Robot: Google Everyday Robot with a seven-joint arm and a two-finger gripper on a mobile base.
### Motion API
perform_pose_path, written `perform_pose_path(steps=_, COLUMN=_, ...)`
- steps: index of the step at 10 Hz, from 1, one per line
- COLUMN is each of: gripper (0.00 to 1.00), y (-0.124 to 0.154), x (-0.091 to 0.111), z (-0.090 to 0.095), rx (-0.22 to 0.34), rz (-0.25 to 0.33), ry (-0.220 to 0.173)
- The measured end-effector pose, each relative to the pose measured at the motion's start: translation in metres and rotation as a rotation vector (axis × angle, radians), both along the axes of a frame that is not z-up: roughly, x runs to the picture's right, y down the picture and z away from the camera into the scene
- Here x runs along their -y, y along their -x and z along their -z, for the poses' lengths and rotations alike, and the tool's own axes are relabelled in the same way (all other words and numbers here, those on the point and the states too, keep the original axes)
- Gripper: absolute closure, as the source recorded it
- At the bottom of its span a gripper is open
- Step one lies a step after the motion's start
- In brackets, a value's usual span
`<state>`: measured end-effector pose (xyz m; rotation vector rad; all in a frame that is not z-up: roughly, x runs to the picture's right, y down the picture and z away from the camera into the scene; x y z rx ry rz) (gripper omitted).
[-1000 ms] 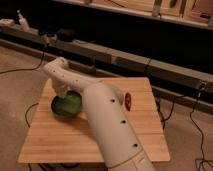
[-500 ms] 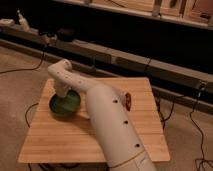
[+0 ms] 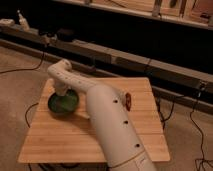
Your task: Push the ceramic bowl across the table
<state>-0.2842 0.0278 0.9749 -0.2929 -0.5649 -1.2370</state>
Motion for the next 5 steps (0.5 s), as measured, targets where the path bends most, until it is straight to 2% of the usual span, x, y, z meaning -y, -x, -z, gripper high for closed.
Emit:
perform_pose_path(steps=2, gripper=0.96, y=0.0059, x=-0.0008, z=0.0099, rx=0.024, rz=0.002, ry=0.009)
perform_pose_path(steps=5, gripper=0.96, y=0.0041, x=-0.0009, z=0.009, rx=0.022, rz=0.002, ry=0.009)
